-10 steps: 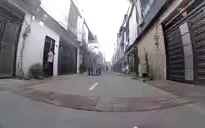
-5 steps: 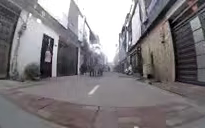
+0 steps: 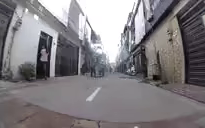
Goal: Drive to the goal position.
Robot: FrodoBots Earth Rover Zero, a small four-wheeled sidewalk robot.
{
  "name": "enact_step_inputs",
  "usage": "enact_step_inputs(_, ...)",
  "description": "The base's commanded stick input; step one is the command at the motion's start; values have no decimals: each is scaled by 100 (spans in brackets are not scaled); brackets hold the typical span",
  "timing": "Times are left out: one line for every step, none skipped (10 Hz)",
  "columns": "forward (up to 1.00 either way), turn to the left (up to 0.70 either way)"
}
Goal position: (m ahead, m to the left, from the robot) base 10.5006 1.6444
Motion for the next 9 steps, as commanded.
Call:
enact_step_inputs(100, 0)
enact_step_inputs(100, -1)
enact_step_inputs(100, -6)
enact_step_inputs(100, -39)
enact_step_inputs(100, -40)
enact_step_inputs(100, -40)
enact_step_inputs(100, -40)
enact_step_inputs(100, -40)
enact_step_inputs(100, -34)
